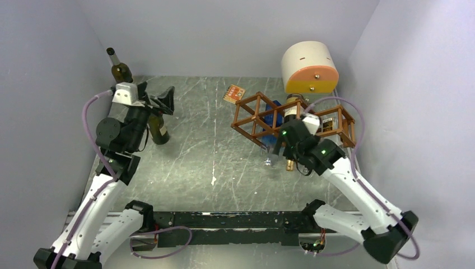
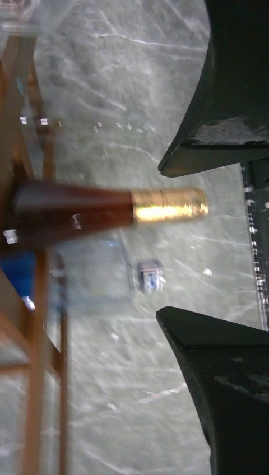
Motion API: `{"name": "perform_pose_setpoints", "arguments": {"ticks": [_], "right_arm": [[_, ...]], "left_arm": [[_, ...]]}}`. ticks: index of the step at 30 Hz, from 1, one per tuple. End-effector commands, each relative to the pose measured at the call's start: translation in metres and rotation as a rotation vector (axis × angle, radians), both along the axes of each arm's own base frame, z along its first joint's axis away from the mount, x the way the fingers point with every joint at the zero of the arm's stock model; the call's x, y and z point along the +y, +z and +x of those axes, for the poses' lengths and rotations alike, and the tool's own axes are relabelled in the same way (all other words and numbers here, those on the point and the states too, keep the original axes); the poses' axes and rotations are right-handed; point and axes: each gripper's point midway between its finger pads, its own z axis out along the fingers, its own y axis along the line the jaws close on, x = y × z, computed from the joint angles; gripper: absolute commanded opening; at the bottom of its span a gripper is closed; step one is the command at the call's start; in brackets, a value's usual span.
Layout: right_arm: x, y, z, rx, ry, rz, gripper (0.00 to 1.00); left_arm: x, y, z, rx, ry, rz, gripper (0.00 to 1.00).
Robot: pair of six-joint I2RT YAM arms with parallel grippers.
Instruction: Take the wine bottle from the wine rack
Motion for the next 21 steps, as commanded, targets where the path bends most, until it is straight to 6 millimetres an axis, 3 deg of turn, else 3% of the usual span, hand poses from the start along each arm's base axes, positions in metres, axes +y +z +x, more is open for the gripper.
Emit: {"name": "perform_pose_setpoints", "arguments": {"ticks": [1,6,10,11,17,21], "right_arm": [[-0.013,-0.021,0.041,-0.007,0.046,0.181,0.87],[0.005,-0.018,0.063,-0.023,0.156,0.231,0.81],[-0.004,-0.019,0.075,0.002,0.110,0.167,0.79],[-0.007,-0.024,0.075,0.019,0.099,0.145,0.80],[0.000,-0.001,0.089,-0.046,0.140,0.155,0.82],[0.001,-0.006,0.095,-0.047,0.150,0.140,0.87]], "left_arm": [[-0.041,0.005,-0.012,-0.022,-0.217,0.032,0.99],[-0.071,-0.003,-0.016,-0.008,-0.347,0.057,1.00],[-0.091,-0.010,-0.019,0.010,-0.437,0.076,0.99],[-0.095,-0.012,-0.019,0.017,-0.449,0.077,1.00],[-0.107,-0.019,-0.019,0.038,-0.492,0.088,1.00],[-0.111,-0.022,-0.018,0.054,-0.497,0.094,0.99]]}}
